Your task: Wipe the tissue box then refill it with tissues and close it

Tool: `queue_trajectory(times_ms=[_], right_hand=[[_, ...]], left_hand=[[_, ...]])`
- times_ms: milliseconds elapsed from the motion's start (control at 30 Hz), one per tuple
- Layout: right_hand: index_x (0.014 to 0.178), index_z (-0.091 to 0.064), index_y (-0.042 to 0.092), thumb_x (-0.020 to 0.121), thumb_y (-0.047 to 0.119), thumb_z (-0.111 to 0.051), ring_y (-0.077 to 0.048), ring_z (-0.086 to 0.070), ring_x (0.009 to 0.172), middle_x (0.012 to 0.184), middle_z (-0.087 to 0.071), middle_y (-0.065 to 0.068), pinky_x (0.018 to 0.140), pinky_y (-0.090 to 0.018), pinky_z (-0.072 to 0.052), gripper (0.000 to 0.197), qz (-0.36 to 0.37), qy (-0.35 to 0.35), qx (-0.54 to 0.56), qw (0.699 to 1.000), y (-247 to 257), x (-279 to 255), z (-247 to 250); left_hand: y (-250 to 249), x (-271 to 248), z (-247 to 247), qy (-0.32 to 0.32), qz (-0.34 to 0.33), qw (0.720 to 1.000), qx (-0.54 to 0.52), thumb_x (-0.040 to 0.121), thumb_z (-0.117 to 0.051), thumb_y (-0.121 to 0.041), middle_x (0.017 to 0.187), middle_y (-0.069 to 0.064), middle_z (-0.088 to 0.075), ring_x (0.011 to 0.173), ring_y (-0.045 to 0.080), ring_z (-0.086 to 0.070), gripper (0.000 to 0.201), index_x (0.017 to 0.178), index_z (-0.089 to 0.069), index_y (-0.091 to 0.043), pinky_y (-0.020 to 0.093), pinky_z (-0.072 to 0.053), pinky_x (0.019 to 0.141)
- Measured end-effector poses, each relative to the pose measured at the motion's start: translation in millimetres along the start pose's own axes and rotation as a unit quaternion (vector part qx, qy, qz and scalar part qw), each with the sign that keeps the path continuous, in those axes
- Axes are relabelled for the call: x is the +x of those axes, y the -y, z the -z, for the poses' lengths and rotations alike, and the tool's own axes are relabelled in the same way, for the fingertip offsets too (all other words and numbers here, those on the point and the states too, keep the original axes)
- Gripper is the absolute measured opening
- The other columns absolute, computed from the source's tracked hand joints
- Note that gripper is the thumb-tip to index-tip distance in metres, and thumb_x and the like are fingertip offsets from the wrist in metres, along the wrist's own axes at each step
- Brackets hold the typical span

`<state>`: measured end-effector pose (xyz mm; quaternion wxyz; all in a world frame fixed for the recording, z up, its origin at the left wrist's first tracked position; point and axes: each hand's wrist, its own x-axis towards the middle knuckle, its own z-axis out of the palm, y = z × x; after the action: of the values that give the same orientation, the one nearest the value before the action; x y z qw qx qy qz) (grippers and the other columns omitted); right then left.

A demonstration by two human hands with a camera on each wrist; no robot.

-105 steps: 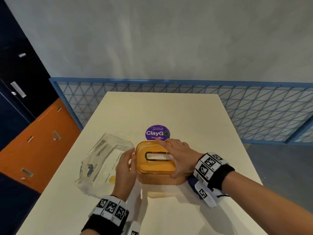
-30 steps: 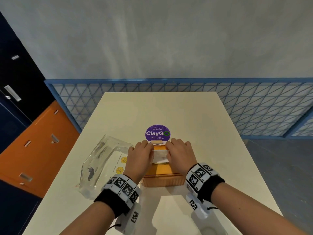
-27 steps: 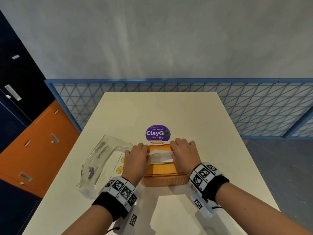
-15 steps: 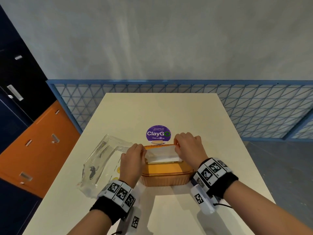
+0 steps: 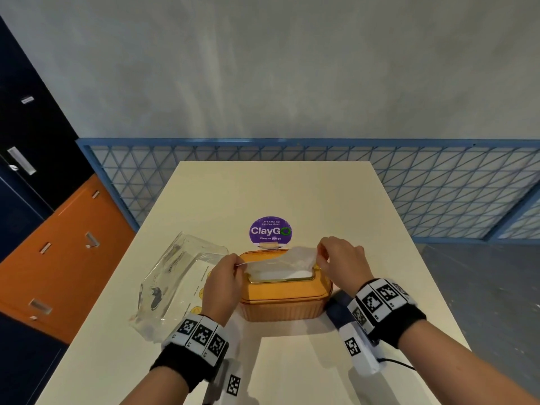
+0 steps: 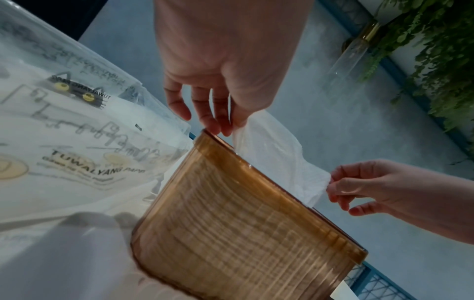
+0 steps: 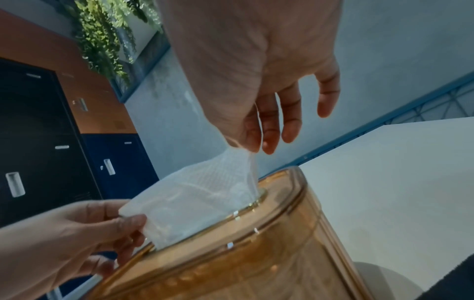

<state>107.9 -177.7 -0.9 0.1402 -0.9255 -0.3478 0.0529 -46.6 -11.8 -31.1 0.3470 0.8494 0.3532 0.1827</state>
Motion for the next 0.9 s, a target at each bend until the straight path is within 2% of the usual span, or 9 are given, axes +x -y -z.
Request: queue_trajectory(times_ms=[100, 133, 267, 367, 433, 500, 667, 733, 900], right_hand=[[0.118, -0.052, 0.02, 0.089, 0.03, -0.05, -0.022, -0.052, 0.111, 0.115, -0.056, 0.001, 0.093, -0.042, -0.04, 0.031, -0.009, 0.058, 0.034, 0.998, -2.0, -1.5, -2.3], [0.118, -0.053, 0.02, 0.089, 0.031, -0.05, -0.023, -0.051, 0.112, 0.115, -0.055, -0.001, 0.093, -0.042, -0.041, 0.031, -0.007, 0.073, 0.034, 0.997, -2.0, -1.6, -4.7], [0.096, -0.059, 0.011, 0.092, 0.023, -0.048, -0.027, -0.055, 0.101, 0.104, -0.061, -0.009, 0.084, -0.041, -0.047, 0.016, -0.011, 0.056, 0.071, 0.996, -3.5, 0.5, -13.1], [0.083, -0.055, 0.015, 0.089, 0.01, -0.051, -0.023, -0.054, 0.084, 0.099, -0.066, -0.013, 0.075, -0.033, -0.043, 0.009, -0.023, 0.033, 0.139, 0.989, -5.3, 1.5, -11.6], [0.089, -0.061, 0.01, 0.087, 0.004, -0.051, -0.019, -0.05, 0.081, 0.101, -0.066, -0.014, 0.075, -0.03, -0.041, 0.012, -0.03, 0.037, 0.159, 0.986, -6.7, 1.6, -10.3], [0.097, -0.064, 0.004, 0.087, 0.002, -0.051, -0.018, -0.048, 0.082, 0.103, -0.066, -0.014, 0.075, -0.028, -0.04, 0.016, -0.038, 0.035, 0.171, 0.984, -7.2, 1.3, -11.2], [0.096, -0.064, 0.0, 0.089, 0.005, -0.053, -0.017, -0.049, 0.083, 0.101, -0.067, -0.016, 0.073, -0.023, -0.036, 0.014, -0.064, 0.006, 0.205, 0.977, -4.0, 1.9, -16.1], [0.095, -0.064, -0.001, 0.09, 0.006, -0.053, -0.017, -0.049, 0.083, 0.101, -0.067, -0.016, 0.073, -0.023, -0.035, 0.014, -0.069, -0.005, 0.209, 0.976, -2.9, 3.4, -16.0], [0.093, -0.064, -0.002, 0.092, 0.015, -0.053, -0.019, -0.051, 0.082, 0.098, -0.068, -0.017, 0.073, -0.024, -0.036, 0.019, -0.077, 0.004, 0.201, 0.977, -4.1, 10.6, -12.7]], left_hand=[[0.6, -1.0, -0.9, 0.015, -0.004, 1.0, -0.011, 0.093, -0.052, -0.013, 0.086, -0.002, -0.061, 0.079, 0.016, -0.055, 0.008, 0.087, -0.057, -0.017, 0.026, -0.041, 0.064], [1.2, -0.4, -1.4, 0.019, -0.001, 1.0, -0.011, 0.093, -0.052, -0.011, 0.085, -0.002, -0.06, 0.079, 0.016, -0.054, 0.009, 0.087, -0.057, -0.016, 0.025, -0.04, 0.062], [-0.2, 3.7, -1.2, 0.014, 0.009, 1.0, -0.027, 0.09, -0.048, -0.003, 0.081, -0.001, -0.06, 0.073, 0.013, -0.051, 0.014, 0.086, -0.06, -0.01, 0.024, -0.04, 0.06], [-1.2, 6.5, -0.5, -0.003, 0.017, 0.999, -0.043, 0.092, -0.046, -0.002, 0.081, 0.0, -0.06, 0.072, 0.01, -0.051, 0.017, 0.088, -0.06, -0.008, 0.028, -0.044, 0.063], [-0.6, 8.0, -0.7, -0.002, 0.025, 0.998, -0.055, 0.094, -0.045, -0.003, 0.084, 0.002, -0.061, 0.076, 0.017, -0.055, 0.016, 0.09, -0.06, -0.01, 0.033, -0.048, 0.069], [-1.3, 9.6, -0.9, 0.0, 0.039, 0.997, -0.071, 0.095, -0.046, -0.006, 0.084, 0.003, -0.062, 0.079, 0.02, -0.056, 0.015, 0.09, -0.06, -0.01, 0.034, -0.048, 0.071], [-5.8, 13.9, -4.4, -0.025, 0.055, 0.994, -0.09, 0.094, -0.05, -0.009, 0.08, 0.005, -0.061, 0.077, 0.02, -0.054, 0.014, 0.082, -0.059, -0.01, 0.023, -0.038, 0.058], [-6.8, 15.7, -5.9, -0.034, 0.059, 0.993, -0.099, 0.094, -0.052, -0.009, 0.079, 0.004, -0.061, 0.076, 0.019, -0.053, 0.014, 0.081, -0.058, -0.01, 0.018, -0.037, 0.058], [-8.5, 21.5, -5.9, -0.037, 0.055, 0.994, -0.082, 0.094, -0.053, -0.014, 0.078, 0.004, -0.06, 0.071, 0.019, -0.051, 0.017, 0.078, -0.057, -0.009, 0.02, -0.035, 0.055]])
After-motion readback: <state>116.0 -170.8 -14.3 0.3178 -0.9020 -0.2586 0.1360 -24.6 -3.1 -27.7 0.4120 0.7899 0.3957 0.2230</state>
